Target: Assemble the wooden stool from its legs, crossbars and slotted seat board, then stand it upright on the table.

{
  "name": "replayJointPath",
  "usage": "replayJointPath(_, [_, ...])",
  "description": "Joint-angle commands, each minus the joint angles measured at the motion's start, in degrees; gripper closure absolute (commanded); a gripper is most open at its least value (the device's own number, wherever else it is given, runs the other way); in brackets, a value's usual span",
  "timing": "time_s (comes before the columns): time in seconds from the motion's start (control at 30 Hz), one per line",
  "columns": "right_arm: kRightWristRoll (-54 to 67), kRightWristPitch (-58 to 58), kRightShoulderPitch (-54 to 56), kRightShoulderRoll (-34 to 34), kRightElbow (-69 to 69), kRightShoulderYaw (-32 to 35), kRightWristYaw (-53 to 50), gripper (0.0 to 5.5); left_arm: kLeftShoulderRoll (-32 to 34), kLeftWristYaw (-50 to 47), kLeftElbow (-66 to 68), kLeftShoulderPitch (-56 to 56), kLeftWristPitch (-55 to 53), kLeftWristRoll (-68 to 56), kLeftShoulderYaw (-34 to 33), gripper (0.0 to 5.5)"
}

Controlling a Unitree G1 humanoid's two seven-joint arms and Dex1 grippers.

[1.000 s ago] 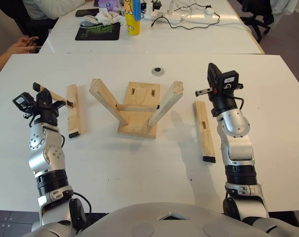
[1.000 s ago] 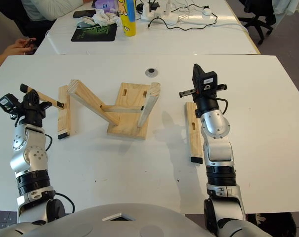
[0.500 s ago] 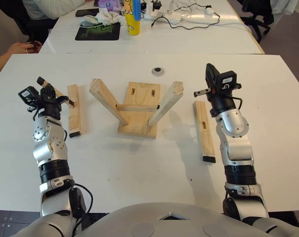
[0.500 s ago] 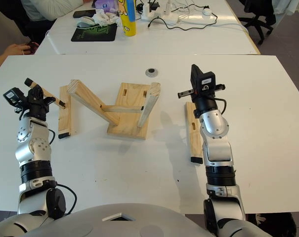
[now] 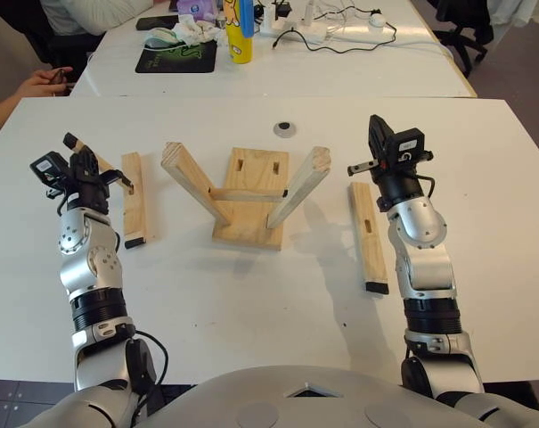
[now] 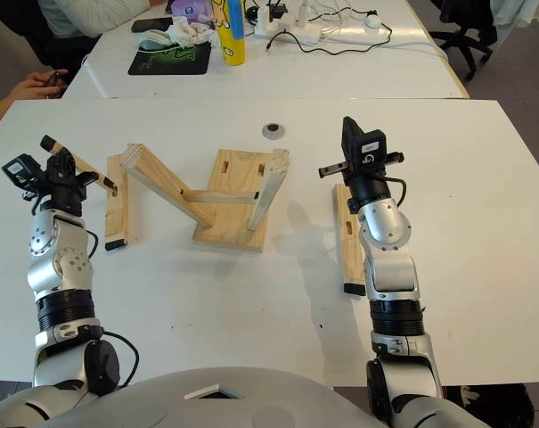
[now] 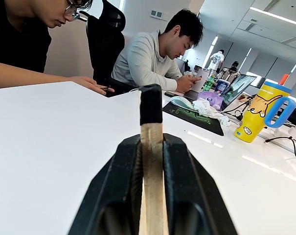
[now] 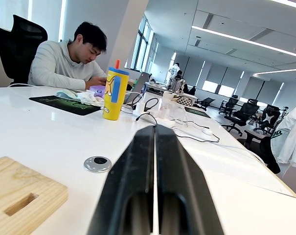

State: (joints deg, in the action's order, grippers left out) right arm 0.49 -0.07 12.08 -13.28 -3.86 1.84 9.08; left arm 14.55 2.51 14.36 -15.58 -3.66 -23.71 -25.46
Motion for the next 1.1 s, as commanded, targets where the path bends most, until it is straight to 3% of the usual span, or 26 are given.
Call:
replayJointPath(0.03, [0.1, 0.2, 1.0, 0.1, 0.2, 0.1, 0.3, 5.5, -0.4, 0.5, 4.5, 0.4, 1.7, 1.4, 0.1, 5.07])
replayJointPath(0.33, [-0.1, 0.1, 0.9, -0.1, -0.1, 0.1, 0.3, 5.5, -0.6, 2.1, 6.1, 2.2, 5.5, 4.5, 2.9, 5.07])
replayJointPath(0.7, [-0.2, 0.2, 1.0, -0.1, 0.1, 0.3, 0.1, 5.5, -5.3, 1.5, -3.2, 16.9, 6.5, 9.4, 8.7, 5.07])
replayJointPath(1.1, [-0.2, -0.2, 1.1, -0.4, 0.5, 0.7, -0.1, 5.5, -8.3, -0.4, -5.4, 28.8, 17.0, 17.4, 13.0, 5.07])
